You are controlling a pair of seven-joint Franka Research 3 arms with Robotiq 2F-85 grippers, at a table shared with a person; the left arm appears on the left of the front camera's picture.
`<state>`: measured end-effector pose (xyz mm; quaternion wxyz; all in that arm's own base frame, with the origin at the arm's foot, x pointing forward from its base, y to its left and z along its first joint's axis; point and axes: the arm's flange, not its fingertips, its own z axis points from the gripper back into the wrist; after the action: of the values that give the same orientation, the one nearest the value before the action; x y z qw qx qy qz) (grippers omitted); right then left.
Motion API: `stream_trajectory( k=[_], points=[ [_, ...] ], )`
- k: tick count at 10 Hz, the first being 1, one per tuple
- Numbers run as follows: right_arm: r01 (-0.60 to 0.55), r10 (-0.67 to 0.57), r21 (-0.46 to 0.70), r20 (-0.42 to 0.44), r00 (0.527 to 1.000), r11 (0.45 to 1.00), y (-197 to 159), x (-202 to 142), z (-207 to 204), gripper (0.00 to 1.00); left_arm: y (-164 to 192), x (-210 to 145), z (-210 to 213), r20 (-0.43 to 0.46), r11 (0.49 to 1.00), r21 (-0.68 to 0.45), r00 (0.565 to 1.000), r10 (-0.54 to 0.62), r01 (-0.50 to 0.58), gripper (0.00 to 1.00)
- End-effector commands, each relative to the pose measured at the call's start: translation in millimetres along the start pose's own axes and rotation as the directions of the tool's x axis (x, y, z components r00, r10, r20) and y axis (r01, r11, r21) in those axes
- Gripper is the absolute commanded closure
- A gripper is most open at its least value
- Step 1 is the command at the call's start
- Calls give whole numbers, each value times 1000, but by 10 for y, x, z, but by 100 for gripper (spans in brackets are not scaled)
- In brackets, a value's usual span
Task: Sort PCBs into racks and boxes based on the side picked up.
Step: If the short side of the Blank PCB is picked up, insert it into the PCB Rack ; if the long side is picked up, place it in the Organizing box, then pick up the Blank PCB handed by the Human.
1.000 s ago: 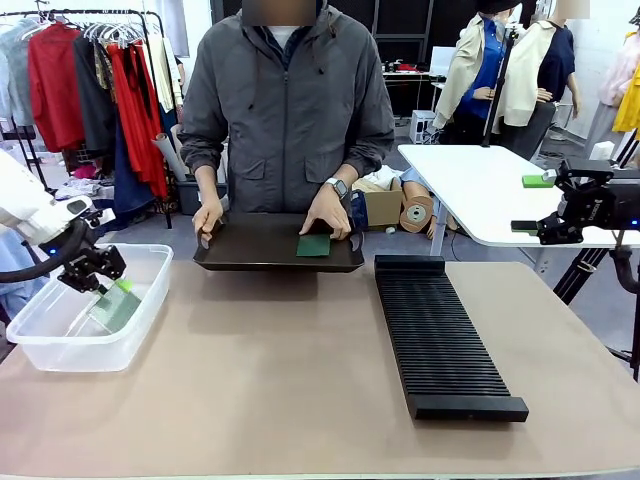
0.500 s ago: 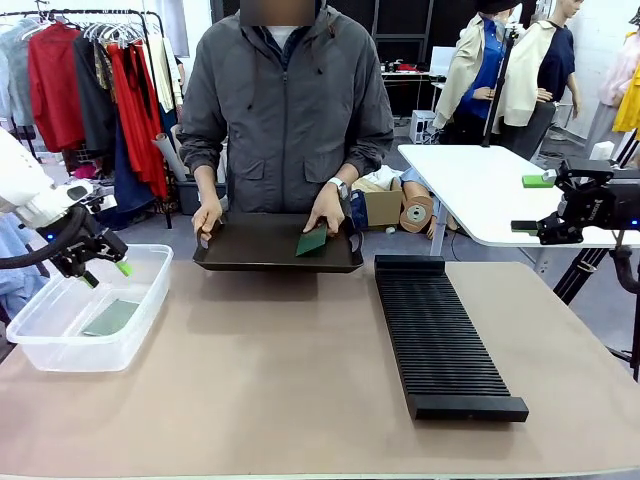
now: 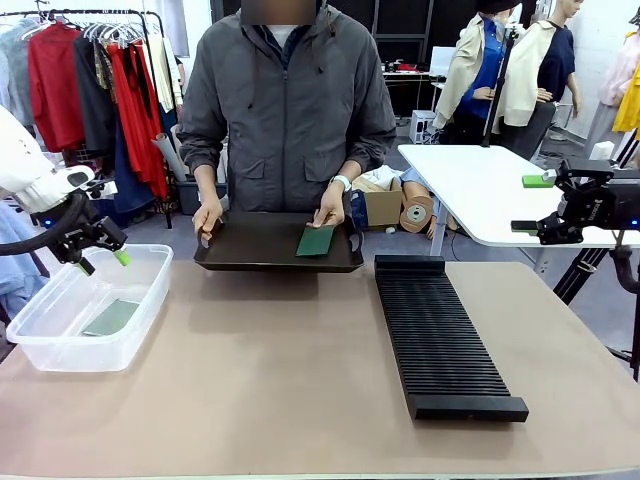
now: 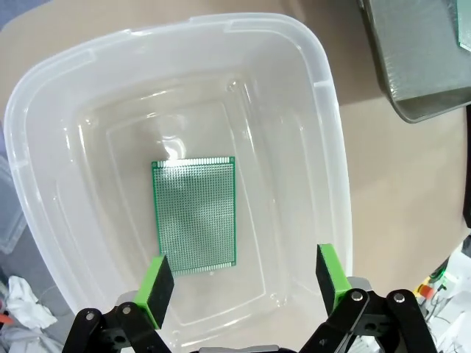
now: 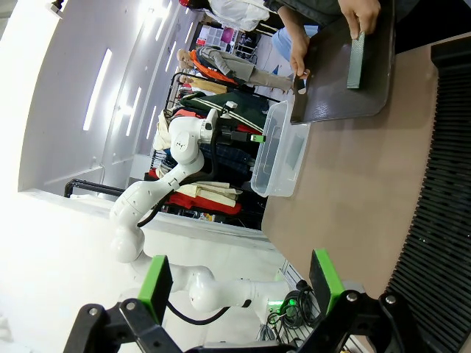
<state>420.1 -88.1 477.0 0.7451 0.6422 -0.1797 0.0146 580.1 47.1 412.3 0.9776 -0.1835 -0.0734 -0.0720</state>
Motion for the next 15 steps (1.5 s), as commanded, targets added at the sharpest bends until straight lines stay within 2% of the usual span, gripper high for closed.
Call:
stream_trajectory(
  k=[1,5,6,7,8,10,12,15],
  points=[
    [1,-1,-1,-12,1000,1000,28,5,19,0,-17,-46,-9,-4,999,20,1000,29,-28,0],
    [1,-1,-1,-12,1000,1000,28,5,19,0,-12,1,44,7,999,-13,999,53,-53,0],
    [1,-1,-1,-12,1000,1000,28,5,19,0,-13,18,149,20,994,-82,997,79,-77,0],
    [1,-1,-1,-12,1000,1000,28,5,19,0,-43,-1,307,7,967,-230,994,111,-106,0],
    [1,-1,-1,-12,1000,1000,28,5,19,0,-24,2,463,52,945,-312,991,125,-103,0],
    [1,-1,-1,-12,1000,1000,28,5,19,0,27,-65,713,70,868,-478,980,188,-133,0],
    [1,-1,-1,-12,1000,1000,28,5,19,0,24,-188,856,17,749,-643,975,222,-159,0],
    [1,-1,-1,-12,1000,1000,28,5,19,0,-76,-349,888,-45,567,-806,972,231,-172,0]
  ],
)
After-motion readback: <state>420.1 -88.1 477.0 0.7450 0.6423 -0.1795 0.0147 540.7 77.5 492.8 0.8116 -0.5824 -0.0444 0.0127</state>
